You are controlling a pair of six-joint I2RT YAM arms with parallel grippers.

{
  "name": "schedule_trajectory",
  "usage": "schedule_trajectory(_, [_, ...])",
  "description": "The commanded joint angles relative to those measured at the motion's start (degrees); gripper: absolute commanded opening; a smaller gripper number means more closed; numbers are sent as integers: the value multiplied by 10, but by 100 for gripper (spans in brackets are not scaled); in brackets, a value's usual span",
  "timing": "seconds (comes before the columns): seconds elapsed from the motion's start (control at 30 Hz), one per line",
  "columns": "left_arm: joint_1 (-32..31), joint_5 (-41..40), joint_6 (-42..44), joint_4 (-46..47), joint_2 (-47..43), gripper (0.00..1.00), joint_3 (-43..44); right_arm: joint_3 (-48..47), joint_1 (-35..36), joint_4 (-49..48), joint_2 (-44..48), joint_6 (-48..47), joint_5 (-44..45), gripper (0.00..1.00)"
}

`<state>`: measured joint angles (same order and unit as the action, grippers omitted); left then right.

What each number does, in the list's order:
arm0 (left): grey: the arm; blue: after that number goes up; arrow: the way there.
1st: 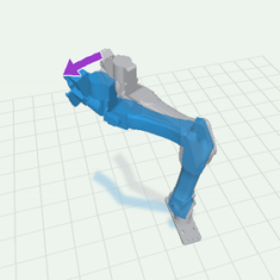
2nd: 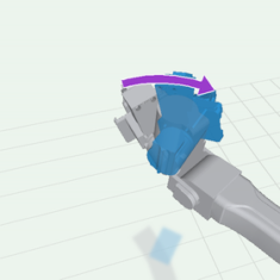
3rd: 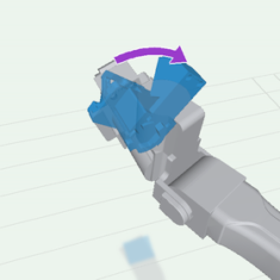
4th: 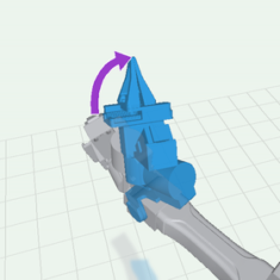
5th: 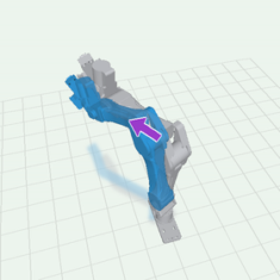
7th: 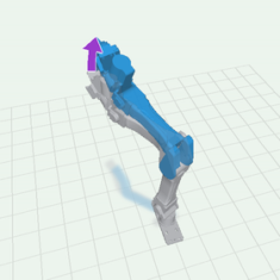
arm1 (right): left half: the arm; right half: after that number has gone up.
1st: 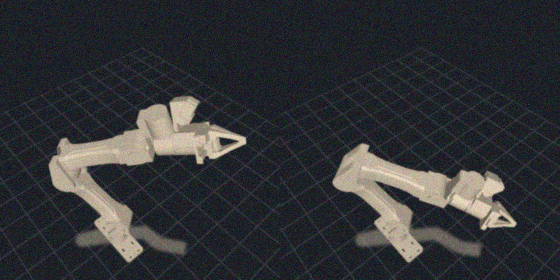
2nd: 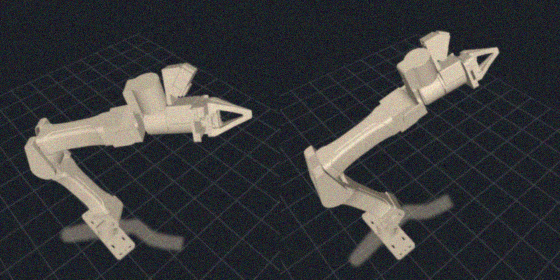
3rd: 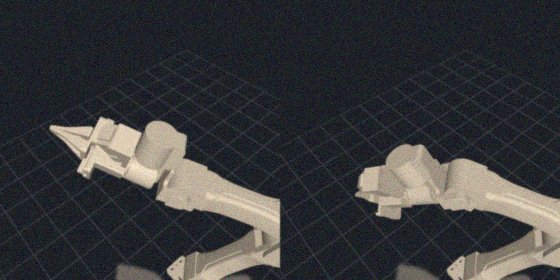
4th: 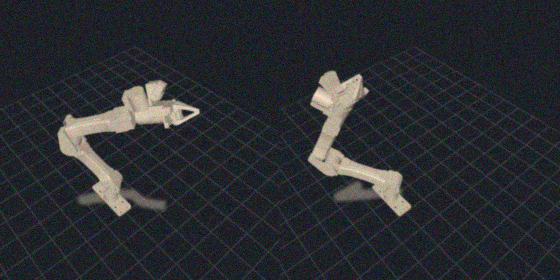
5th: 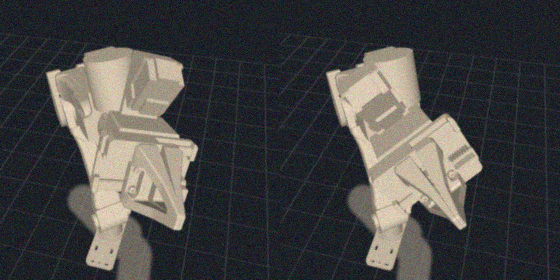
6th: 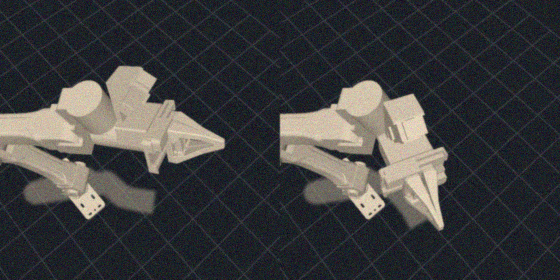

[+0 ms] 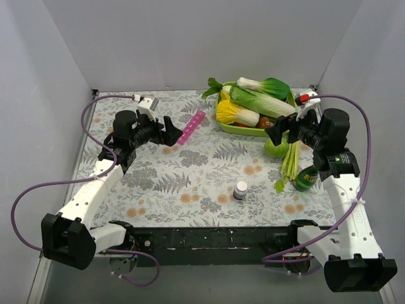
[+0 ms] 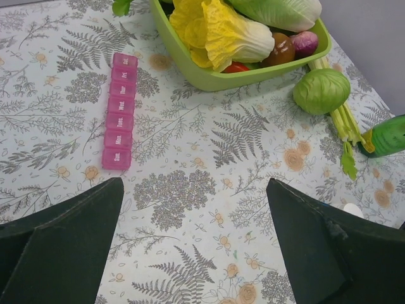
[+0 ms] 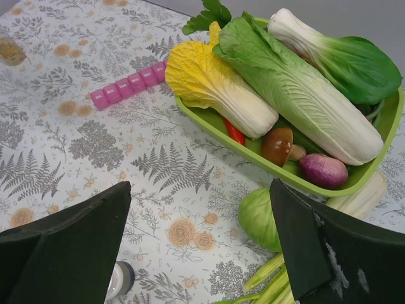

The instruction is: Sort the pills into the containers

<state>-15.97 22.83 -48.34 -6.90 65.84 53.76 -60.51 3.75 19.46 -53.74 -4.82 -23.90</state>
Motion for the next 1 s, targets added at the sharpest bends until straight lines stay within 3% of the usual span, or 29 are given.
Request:
schedule_trajectory(0.0, [3,9,13,14,9,98,-11,-21,-3,-25,-2,2,1,98])
schedule_trajectory(0.17, [3,-7,49,9,70,98,-2,-16,-3,-24,-8,-23,-32,98])
schedule_trajectory(0.33, [2,-63,61,-2,166,98,48,-19,-3,39,-16,-174,-152,98])
schedule_trajectory(0.43, [2,-94,48,-21,255,97,105,-1,-3,52,-16,-215,-203,98])
schedule_trajectory(0.7, [-17,-158,17,-80,470,81,259,36,-3,33,-14,-216,-235,98])
schedule_trajectory(0.97, [-76,-221,107,-104,560,72,331,41,-3,29,-16,-215,-236,98])
